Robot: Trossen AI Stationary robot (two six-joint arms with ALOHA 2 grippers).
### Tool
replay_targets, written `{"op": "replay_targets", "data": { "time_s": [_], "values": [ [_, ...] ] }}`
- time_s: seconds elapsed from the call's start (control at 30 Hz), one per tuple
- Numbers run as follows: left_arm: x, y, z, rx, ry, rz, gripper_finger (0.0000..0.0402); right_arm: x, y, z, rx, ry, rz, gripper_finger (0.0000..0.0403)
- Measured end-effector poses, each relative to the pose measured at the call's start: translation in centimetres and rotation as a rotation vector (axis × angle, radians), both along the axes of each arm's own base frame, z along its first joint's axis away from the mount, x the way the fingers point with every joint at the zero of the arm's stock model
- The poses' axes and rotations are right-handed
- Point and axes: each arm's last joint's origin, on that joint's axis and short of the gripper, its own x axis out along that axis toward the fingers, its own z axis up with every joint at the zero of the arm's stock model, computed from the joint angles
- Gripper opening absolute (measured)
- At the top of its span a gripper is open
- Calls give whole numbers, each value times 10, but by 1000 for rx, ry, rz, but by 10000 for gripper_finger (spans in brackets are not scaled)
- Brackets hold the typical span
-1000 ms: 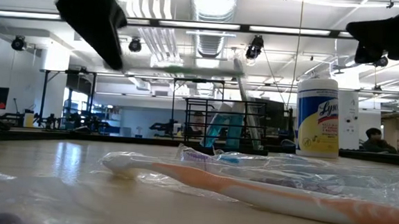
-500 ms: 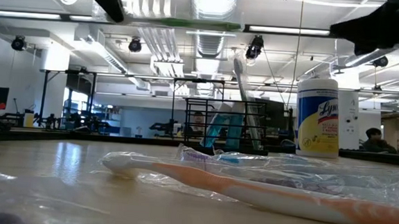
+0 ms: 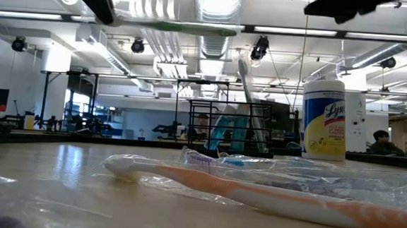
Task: Pick & Place toothbrushing station
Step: Put the green toothbrush into the black wire organizer
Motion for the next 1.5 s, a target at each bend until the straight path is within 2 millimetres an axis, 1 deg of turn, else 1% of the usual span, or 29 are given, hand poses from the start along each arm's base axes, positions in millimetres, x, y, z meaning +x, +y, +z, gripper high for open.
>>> {"op": "replay_targets", "data": {
  "time_s": [0.13,0.23,0.33,0.47,0.53,0.67,0.87,0.97,1.2,1.37,1.5],
  "values": [
    [-2,0,-1,-7,10,22,15,25,9,16,-25,85,-3,133],
    [-3,0,-1,-12,18,37,15,45,16,23,-57,135,3,164],
    [-4,0,-1,-12,26,41,15,62,22,30,-83,166,10,187],
    [-5,0,-1,-18,44,36,15,85,30,35,-126,220,22,205],
    [-6,1,1,-18,52,44,15,97,35,37,-154,259,29,209],
    [-7,1,12,-35,36,68,15,121,43,39,-186,343,33,212],
    [-5,1,32,-64,-19,74,15,151,54,30,-248,423,54,212],
    [-5,2,36,-65,-26,77,15,163,58,26,-262,434,58,212],
    [-3,4,35,-59,-15,86,15,182,61,20,-326,428,26,212],
    [3,3,29,-43,11,75,15,189,55,12,-348,450,-6,210],
    [9,3,22,-24,38,70,15,192,51,6,-350,470,-15,199]
  ]
}}
